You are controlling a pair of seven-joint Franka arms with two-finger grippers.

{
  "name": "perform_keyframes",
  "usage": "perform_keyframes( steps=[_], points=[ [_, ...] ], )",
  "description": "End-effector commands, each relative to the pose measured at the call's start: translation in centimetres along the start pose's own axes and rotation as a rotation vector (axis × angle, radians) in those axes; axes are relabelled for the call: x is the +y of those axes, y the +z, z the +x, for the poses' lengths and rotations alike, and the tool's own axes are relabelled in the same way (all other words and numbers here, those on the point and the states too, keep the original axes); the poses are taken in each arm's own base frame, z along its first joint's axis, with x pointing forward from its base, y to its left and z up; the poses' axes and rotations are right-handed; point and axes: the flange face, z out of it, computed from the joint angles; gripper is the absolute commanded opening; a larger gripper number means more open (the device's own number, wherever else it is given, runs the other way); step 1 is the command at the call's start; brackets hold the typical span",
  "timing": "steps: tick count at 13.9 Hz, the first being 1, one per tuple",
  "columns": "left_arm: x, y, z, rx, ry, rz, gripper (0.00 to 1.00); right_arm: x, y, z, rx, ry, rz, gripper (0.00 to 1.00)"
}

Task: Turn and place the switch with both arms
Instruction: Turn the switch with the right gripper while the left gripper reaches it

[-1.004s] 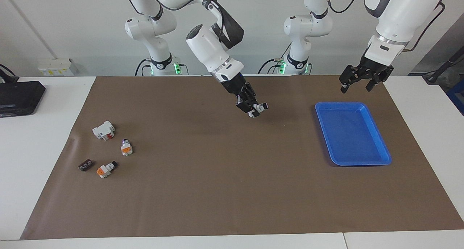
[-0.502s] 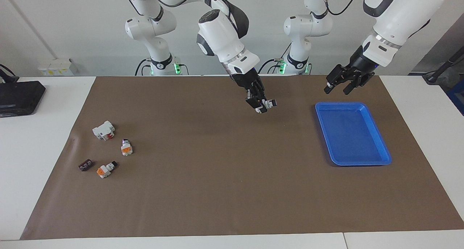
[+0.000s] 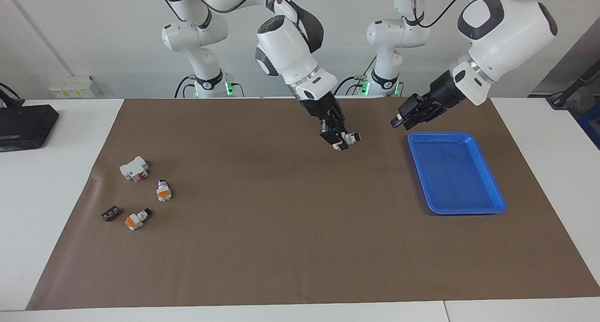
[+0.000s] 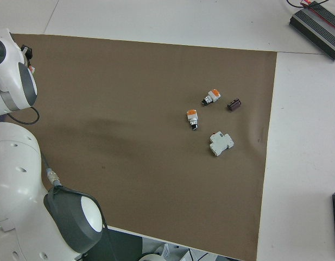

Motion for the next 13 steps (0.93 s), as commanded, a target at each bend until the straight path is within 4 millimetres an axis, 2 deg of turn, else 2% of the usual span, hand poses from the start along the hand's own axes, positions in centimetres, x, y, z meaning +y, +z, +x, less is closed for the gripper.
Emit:
perform_keyframes(
  steps=[1, 3, 7, 10, 13],
  points=[
    [0.1, 1.2, 1.1, -0.002, -0.075, -0.086, 0.52, 0.7, 0.1, 0.8, 0.002, 0.015, -0.008, 0.0],
    [0.6, 2.4, 1.6, -0.024, -0.088, -0.123, 0.46, 0.5, 0.2, 0.9, 0.003, 0.019, -0.006, 0.0],
    [1.6, 2.3, 2.1, -0.025, -0.101, -0.195, 0.42, 0.4, 0.2, 1.0, 0.003, 0.032, -0.006, 0.0],
    [2.4, 2.9, 1.8, -0.027, -0.095, -0.213, 0.4, 0.2, 0.2, 1.1, 0.005, 0.033, -0.005, 0.0],
    [4.1, 4.9, 0.9, -0.038, -0.072, -0.209, 0.37, 0.2, 0.1, 1.3, 0.014, 0.035, -0.013, 0.0]
  ],
)
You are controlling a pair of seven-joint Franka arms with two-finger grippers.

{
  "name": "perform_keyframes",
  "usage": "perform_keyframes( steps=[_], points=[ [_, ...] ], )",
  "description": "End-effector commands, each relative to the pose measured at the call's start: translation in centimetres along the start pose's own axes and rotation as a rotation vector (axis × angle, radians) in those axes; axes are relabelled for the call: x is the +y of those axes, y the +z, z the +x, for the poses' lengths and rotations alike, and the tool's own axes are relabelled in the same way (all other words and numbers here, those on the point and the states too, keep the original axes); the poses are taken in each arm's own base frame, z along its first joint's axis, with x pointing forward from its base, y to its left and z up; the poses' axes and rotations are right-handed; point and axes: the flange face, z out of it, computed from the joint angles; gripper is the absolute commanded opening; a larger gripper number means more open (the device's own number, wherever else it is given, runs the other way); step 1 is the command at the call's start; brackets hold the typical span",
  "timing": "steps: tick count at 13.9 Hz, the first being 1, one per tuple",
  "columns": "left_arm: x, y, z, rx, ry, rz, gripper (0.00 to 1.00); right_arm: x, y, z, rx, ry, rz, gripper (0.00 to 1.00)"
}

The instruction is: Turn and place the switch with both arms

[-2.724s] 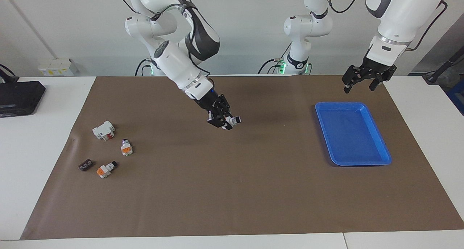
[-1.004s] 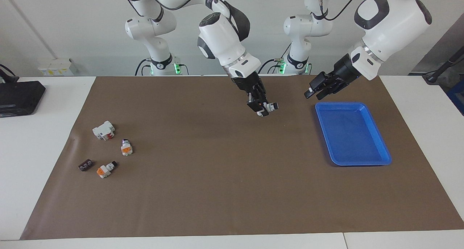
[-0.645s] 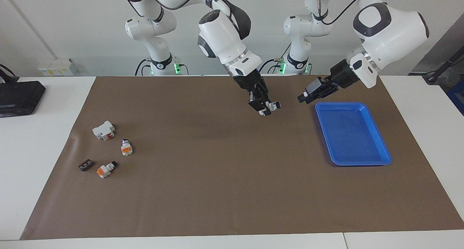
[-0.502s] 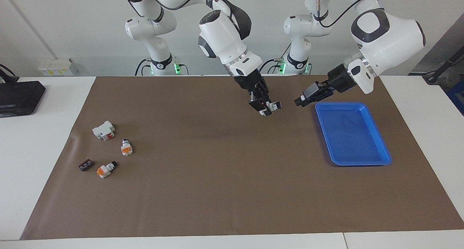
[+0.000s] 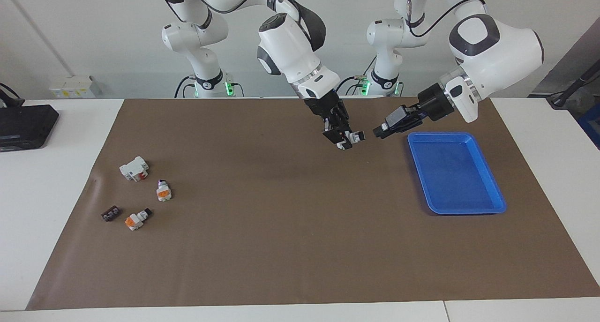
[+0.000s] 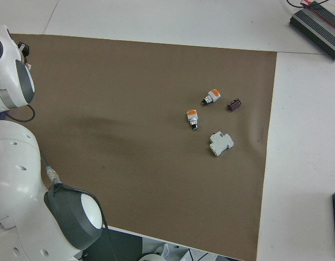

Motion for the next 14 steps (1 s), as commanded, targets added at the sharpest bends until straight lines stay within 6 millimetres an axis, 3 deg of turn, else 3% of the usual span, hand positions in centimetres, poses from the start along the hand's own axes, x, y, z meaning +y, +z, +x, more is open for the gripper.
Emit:
perform_keyframes(
  steps=[1, 6, 10, 14],
  points=[
    [1.2, 2.2, -0.5, -0.001, -0.001, -0.011, 0.35, 0.2, 0.2, 0.7, 0.003, 0.014, -0.014, 0.0],
    [1.0, 2.9, -0.6, -0.014, -0.002, -0.001, 0.34, 0.1, 0.2, 0.8, 0.008, 0.023, -0.016, 0.0],
    [0.2, 1.7, 0.0, -0.021, -0.014, 0.008, 0.32, 0.0, 0.2, 0.8, 0.007, 0.027, -0.017, 0.0],
    [-0.5, 1.1, -0.1, -0.057, -0.025, 0.02, 0.15, 0.1, 0.2, 0.9, 0.016, 0.027, -0.023, 0.0]
  ],
)
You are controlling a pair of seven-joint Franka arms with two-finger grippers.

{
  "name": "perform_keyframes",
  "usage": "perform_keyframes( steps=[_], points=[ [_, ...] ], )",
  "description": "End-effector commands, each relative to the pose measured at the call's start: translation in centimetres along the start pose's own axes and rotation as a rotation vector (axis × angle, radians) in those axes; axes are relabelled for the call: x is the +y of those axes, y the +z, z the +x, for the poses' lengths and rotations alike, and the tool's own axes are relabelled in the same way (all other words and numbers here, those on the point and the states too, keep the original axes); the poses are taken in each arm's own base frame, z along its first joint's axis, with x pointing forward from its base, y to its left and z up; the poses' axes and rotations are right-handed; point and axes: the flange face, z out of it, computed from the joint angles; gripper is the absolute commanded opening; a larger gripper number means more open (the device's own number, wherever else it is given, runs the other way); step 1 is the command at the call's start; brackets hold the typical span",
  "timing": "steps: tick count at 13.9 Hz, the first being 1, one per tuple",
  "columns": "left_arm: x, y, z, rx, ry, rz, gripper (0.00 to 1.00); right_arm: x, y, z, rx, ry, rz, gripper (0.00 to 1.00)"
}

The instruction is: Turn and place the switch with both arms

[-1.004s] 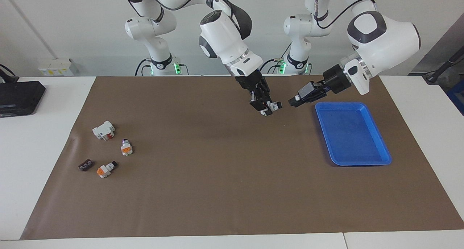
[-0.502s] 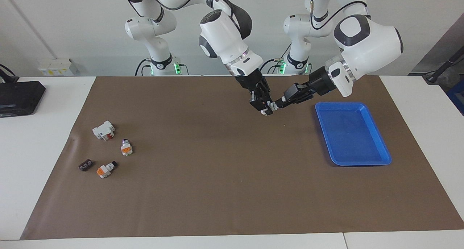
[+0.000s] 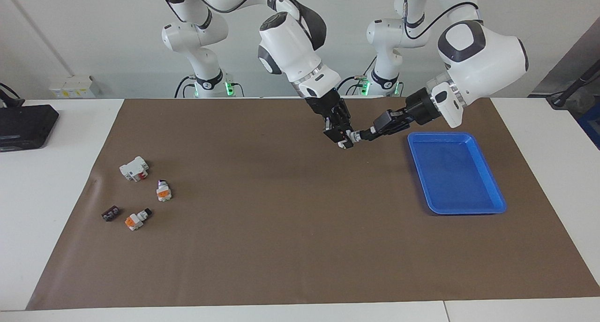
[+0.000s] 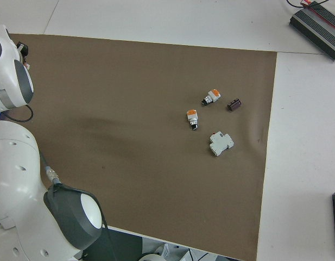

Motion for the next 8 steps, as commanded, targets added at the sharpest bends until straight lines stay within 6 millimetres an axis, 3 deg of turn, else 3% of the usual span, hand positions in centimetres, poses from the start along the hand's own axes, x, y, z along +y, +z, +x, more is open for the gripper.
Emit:
perform_keyframes(
  steps=[1, 8],
  points=[
    [-0.07, -0.28, -0.26, -0.026, -0.011, 0.005, 0.13, 0.27, 0.25, 0.57, 0.01, 0.014, -0.023, 0.0],
    [-0.05, 0.5, -1.2, -0.077, -0.033, 0.026, 0.17, 0.2, 0.26, 0.63, 0.01, 0.013, -0.022, 0.0]
  ],
)
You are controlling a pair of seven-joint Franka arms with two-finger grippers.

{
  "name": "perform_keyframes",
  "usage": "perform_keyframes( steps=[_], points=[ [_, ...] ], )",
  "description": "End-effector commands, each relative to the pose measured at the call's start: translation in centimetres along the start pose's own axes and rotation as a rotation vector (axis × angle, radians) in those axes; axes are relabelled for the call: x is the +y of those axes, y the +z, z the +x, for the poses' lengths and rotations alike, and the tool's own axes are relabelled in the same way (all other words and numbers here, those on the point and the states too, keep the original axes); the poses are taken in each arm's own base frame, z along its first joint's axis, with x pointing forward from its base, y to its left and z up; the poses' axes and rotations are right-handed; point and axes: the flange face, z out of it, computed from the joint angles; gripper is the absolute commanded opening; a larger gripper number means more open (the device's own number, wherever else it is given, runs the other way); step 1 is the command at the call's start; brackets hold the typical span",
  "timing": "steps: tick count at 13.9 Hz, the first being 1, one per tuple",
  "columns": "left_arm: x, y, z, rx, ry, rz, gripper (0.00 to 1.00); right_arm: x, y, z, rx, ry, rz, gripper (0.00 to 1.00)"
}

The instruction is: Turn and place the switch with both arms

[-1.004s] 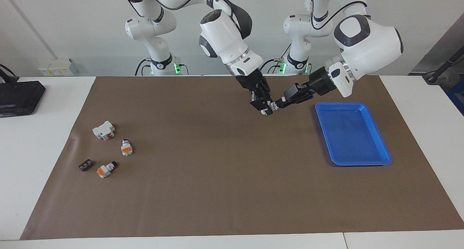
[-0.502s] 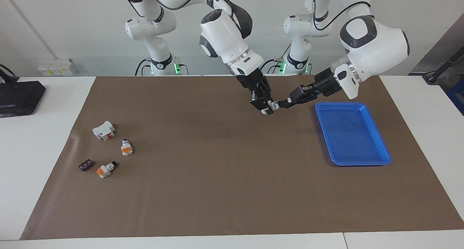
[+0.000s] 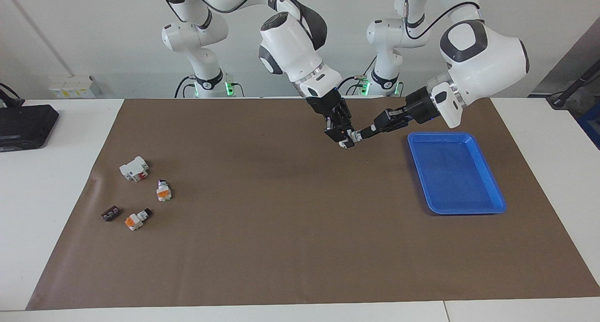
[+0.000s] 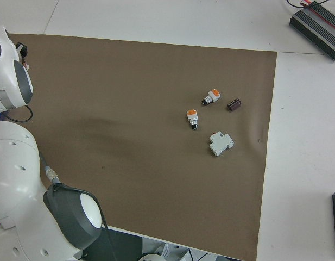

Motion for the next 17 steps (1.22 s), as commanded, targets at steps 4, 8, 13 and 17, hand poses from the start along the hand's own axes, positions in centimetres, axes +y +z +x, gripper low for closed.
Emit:
perform_keyframes(
  steps=[4, 8, 13, 17],
  points=[
    [-0.01, 0.27, -0.85, -0.042, -0.037, 0.02, 0.04, 0.52, 0.08, 0.48, 0.01, 0.017, -0.028, 0.0],
    [-0.18, 0.24, -0.78, -0.037, -0.038, 0.022, 0.0, 0.58, 0.01, 0.64, 0.024, 0.016, -0.04, 0.0],
    [-0.26, 0.15, -0.39, -0.012, -0.039, 0.015, 0.0, 0.6, -0.03, 0.68, 0.025, 0.011, -0.045, 0.0],
    [-1.0, 0.37, 0.07, 0.017, -0.167, 0.008, 0.0, 0.61, -0.05, 0.69, 0.026, 0.011, -0.046, 0.0]
  ],
)
